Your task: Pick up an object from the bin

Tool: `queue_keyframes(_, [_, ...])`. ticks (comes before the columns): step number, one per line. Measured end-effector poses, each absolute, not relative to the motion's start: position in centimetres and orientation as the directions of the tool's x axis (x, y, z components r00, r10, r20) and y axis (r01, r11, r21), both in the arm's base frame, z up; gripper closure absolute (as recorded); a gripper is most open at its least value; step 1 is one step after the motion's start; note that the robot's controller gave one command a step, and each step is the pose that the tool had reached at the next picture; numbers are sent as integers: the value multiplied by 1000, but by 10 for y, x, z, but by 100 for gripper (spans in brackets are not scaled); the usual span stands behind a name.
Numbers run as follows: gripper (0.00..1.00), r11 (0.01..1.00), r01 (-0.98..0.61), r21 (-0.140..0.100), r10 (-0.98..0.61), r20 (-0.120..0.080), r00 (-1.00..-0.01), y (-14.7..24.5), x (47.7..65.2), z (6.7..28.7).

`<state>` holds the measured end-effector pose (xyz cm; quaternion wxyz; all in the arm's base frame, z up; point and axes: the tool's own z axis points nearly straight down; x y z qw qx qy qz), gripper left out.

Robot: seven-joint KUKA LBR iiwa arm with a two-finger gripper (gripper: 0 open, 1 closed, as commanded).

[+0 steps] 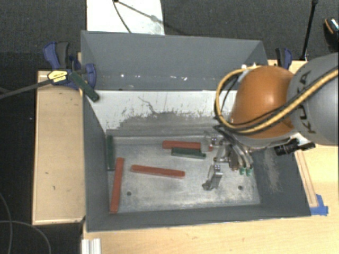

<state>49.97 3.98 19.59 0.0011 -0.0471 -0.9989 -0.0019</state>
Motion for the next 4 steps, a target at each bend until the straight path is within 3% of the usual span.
queue_keyframes(1, [0, 982, 187, 1, 187, 0, -982, 75, 566, 67])
queue_keyframes(2, [100, 982, 186, 6, 186, -21, -982, 74, 573, 78])
queue_keyframes(3, [100, 967, 254, 4, 254, -8, -967, 71, 541, 79])
queue_keyframes(4, [100, 968, 252, 3, 252, -6, -968, 78, 486, 77])
